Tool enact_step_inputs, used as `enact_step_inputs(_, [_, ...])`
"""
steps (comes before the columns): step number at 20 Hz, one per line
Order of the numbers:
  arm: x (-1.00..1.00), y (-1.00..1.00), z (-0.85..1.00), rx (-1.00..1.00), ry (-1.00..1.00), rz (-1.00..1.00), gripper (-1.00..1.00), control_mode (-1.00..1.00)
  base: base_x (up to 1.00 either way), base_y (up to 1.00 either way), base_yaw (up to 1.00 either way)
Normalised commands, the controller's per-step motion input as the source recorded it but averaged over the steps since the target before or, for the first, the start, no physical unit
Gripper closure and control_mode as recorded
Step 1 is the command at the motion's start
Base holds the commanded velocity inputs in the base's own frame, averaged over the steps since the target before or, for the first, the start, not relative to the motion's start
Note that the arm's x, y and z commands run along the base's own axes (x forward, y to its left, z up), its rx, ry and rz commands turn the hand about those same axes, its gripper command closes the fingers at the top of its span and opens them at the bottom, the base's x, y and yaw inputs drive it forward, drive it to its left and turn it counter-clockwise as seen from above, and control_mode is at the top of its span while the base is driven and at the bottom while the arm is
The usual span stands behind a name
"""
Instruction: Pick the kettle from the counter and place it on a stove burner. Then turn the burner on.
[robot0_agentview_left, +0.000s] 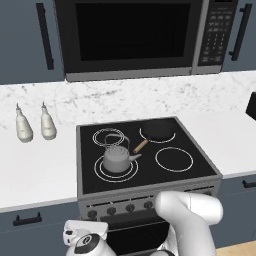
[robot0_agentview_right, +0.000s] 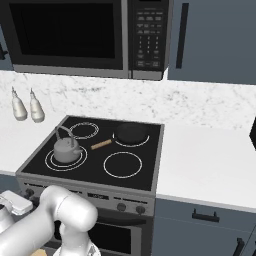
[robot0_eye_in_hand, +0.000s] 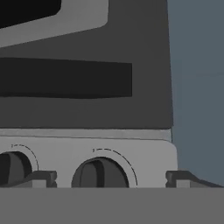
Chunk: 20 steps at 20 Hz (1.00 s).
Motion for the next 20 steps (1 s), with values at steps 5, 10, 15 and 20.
enact_step_inputs(5, [0.09,-0.15,0.0,0.0,0.0,0.0,-1.0,-1.0,0.0,0.0,0.0])
enact_step_inputs(10, [0.0,-0.1,0.0,0.01,0.0,0.01,-1.0,-1.0,0.0,0.0,0.0])
enact_step_inputs(15, [0.0,-0.32,0.03,0.03,-0.04,0.04,-1.0,-1.0,0.0,0.0,0.0])
enact_step_inputs(20, [0.0,-0.02,0.0,0.0,0.0,0.0,-1.0,-1.0,0.0,0.0,0.0])
